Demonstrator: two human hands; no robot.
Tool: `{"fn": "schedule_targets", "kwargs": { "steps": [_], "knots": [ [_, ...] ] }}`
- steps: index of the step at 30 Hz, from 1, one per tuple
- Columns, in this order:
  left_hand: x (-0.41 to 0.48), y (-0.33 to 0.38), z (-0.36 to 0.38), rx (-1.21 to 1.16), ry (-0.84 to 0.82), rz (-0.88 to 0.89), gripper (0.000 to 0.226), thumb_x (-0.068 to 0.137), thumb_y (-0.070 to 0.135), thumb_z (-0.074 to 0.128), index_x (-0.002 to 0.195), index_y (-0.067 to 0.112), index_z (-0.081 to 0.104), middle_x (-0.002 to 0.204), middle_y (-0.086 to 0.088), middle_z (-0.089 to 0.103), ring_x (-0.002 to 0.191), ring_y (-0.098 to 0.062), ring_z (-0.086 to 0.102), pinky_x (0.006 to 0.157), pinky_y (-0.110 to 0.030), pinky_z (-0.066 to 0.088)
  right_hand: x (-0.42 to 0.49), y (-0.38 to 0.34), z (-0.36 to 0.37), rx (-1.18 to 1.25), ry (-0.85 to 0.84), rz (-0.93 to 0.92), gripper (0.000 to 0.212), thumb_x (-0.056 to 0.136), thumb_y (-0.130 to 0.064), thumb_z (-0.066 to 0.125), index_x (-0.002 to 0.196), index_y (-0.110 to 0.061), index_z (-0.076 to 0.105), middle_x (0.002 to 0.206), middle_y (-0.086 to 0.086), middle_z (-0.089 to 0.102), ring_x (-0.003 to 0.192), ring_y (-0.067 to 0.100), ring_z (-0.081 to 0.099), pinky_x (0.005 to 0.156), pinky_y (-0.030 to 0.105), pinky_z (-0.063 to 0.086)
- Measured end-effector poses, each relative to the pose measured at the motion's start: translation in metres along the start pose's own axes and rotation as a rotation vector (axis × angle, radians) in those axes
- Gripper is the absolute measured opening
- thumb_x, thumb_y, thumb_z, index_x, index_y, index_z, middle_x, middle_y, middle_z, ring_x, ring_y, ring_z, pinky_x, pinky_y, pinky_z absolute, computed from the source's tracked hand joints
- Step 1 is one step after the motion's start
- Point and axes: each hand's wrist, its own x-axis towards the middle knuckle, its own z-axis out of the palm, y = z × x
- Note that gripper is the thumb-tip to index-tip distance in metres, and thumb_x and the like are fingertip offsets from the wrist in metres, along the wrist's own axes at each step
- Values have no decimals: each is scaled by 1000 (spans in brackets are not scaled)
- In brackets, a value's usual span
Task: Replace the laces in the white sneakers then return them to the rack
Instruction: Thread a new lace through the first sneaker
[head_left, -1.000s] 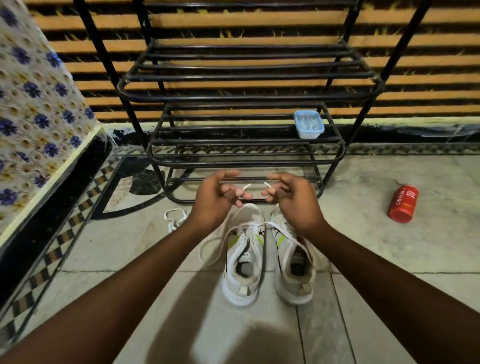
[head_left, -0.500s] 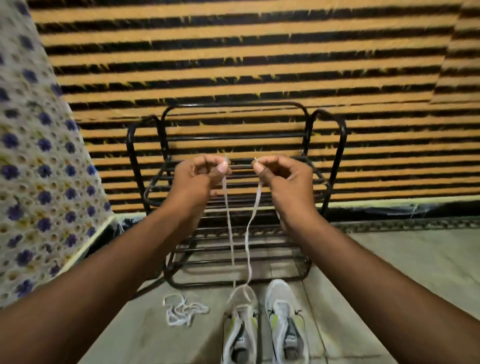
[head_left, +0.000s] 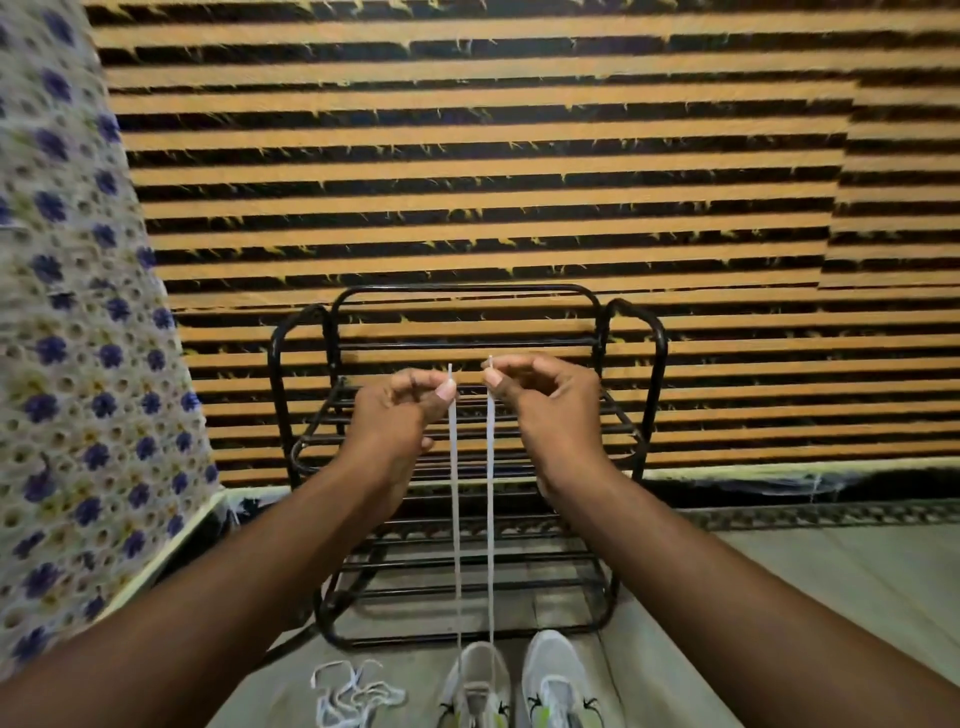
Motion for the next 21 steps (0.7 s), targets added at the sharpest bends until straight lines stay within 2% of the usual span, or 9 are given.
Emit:
{"fn": "schedule_targets", "kwargs": {
  "steps": [3, 7, 11, 21],
  "knots": [
    [2, -2, 1, -21, 20, -15, 14, 96, 14, 67, 108, 18, 74, 116, 3, 72, 116, -17, 62, 93, -45, 50, 0, 2, 1, -17, 5, 4, 12, 86, -12, 76, 93, -22, 77, 90, -15, 74, 88, -6, 67, 73, 17, 54],
    [5, -4, 1, -56, 25, -21, 14, 94, 14, 69, 106, 20, 75, 115, 3, 73, 116, -18, 62, 85, -41, 47, 0, 1, 4, 31, -1, 7, 17, 85, -7, 76, 95, -20, 73, 87, -4, 75, 85, 3, 72, 71, 17, 58],
    [8, -4, 0, -61, 36, -21, 12, 94, 16, 70, 104, 21, 76, 111, 6, 75, 113, -17, 63, 88, -43, 49, 1, 1, 6, 44, -17, 1, 21, 85, -4, 76, 101, -15, 70, 86, -1, 77, 85, 6, 74, 80, 26, 59],
    [13, -8, -5, -77, 53, -26, 12, 92, 18, 73, 103, 24, 76, 112, 7, 75, 113, -16, 64, 87, -42, 49, 1, 1, 10, 43, -11, 4, 20, 85, -5, 76, 101, -15, 69, 87, -2, 76, 85, 5, 73, 80, 27, 59]
  ]
}}
